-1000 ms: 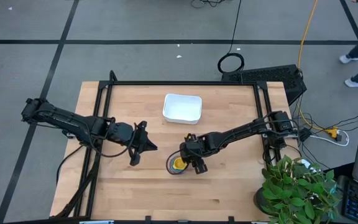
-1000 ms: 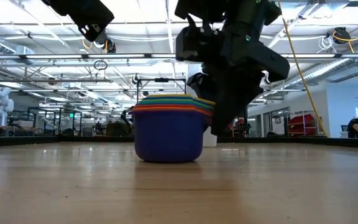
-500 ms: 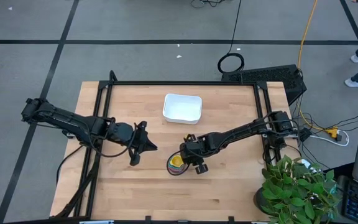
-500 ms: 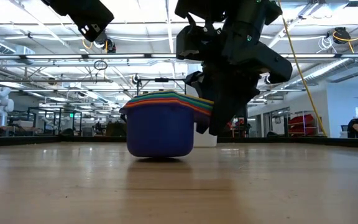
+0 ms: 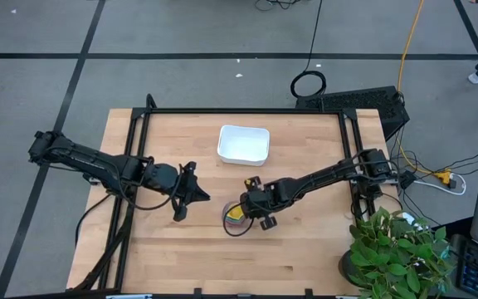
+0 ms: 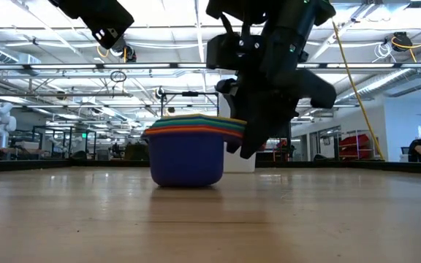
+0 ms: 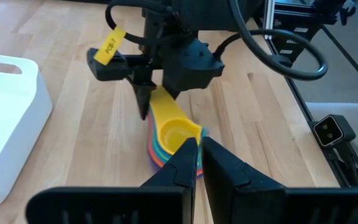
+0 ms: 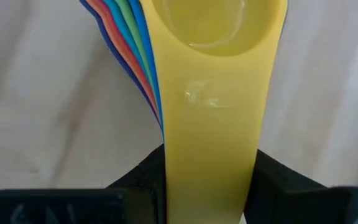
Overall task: Nest measuring cups in basket
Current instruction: Put the stack of measuring cups into the white bin
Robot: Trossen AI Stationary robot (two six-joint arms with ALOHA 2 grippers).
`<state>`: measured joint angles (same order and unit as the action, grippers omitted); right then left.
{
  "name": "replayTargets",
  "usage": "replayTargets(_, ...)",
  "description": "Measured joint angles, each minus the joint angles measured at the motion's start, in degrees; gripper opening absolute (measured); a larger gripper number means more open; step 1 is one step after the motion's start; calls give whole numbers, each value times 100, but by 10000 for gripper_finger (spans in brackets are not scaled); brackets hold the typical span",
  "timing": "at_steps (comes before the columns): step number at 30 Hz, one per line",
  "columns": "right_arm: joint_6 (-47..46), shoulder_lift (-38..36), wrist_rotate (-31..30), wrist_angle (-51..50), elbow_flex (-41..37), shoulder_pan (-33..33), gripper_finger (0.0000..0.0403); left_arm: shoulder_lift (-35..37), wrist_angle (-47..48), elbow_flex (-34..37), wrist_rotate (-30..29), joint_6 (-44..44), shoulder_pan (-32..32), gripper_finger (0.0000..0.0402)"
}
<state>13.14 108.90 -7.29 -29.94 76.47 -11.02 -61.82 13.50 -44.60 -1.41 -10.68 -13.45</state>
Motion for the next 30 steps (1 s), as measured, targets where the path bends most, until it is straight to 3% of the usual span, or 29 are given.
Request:
replayTargets(4,13,0,-348,-4,0,3,122,0,2,0,2,12,0,24)
replayTargets(12,-37,0,-490,15,0,98,122,57,43,0,109,124,0,24)
replayTargets(23,-177,-221,-620,155,-2,394,119,978,347,0,140,196,0,24)
replayTargets(30,-303,-754,-620,620,-2,776,83,1182,487,0,98,269,0,24)
